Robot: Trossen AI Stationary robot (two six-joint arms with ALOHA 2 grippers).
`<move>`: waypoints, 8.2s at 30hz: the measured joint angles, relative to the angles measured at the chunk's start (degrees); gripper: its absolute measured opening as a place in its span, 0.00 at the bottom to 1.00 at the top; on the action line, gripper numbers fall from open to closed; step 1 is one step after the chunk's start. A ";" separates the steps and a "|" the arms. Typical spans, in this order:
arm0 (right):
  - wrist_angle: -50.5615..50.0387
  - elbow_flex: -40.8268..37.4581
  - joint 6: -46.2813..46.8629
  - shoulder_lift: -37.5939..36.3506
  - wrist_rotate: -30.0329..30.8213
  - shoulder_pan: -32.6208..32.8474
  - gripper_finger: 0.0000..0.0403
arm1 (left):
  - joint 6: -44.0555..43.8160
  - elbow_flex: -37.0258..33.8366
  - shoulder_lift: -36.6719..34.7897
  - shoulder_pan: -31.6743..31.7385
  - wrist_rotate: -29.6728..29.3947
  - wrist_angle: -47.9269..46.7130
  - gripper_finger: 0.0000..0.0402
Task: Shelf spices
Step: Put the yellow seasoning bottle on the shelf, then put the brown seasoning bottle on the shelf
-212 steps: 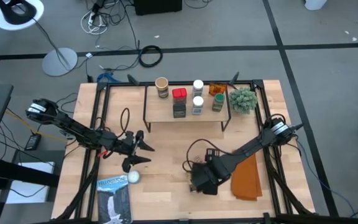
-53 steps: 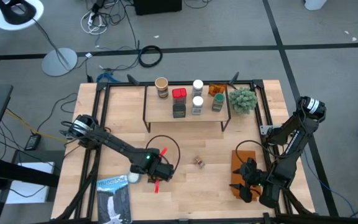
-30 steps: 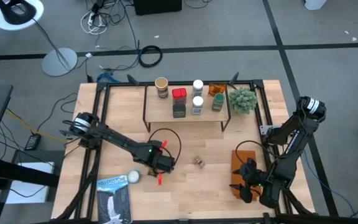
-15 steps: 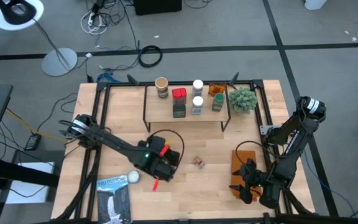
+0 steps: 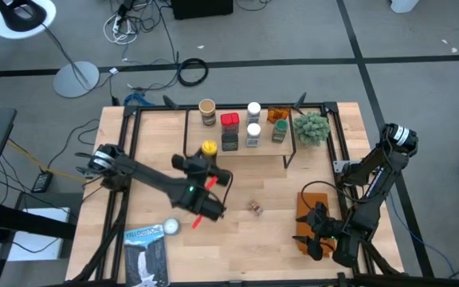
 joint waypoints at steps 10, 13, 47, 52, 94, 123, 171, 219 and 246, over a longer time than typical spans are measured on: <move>0.00 0.00 -1.24 0.00 0.72 -0.05 0.76 | -2.98 -4.81 0.04 8.50 -2.54 1.97 0.47; 0.01 0.00 -1.32 0.00 0.73 -0.05 0.76 | -7.26 -7.99 0.04 8.85 -4.85 2.45 0.51; -0.02 0.00 -1.71 0.00 1.27 -0.66 0.76 | -15.89 -12.63 0.04 13.17 -6.18 3.39 0.70; -0.02 0.00 -1.72 0.00 1.25 -0.64 0.76 | -11.00 -9.73 0.04 13.15 -6.40 2.03 0.73; 3.74 0.00 -1.89 0.00 -1.97 -0.44 0.76 | 3.39 12.68 -3.69 -5.63 12.38 -5.33 0.74; 6.22 0.00 -0.92 0.00 -8.88 -1.27 0.76 | 70.16 12.52 4.35 -9.86 48.80 35.24 0.69; 5.97 0.02 -2.07 0.00 -7.71 -2.85 0.76 | 126.97 12.79 21.08 6.08 76.20 45.84 0.66; 6.40 0.02 -1.47 0.00 -6.22 -2.80 0.76 | 94.76 15.58 23.89 7.77 67.94 70.07 0.42; 0.78 0.02 -12.45 1.72 -13.68 -16.20 0.67 | 87.53 -21.03 23.96 0.34 57.61 140.77 0.44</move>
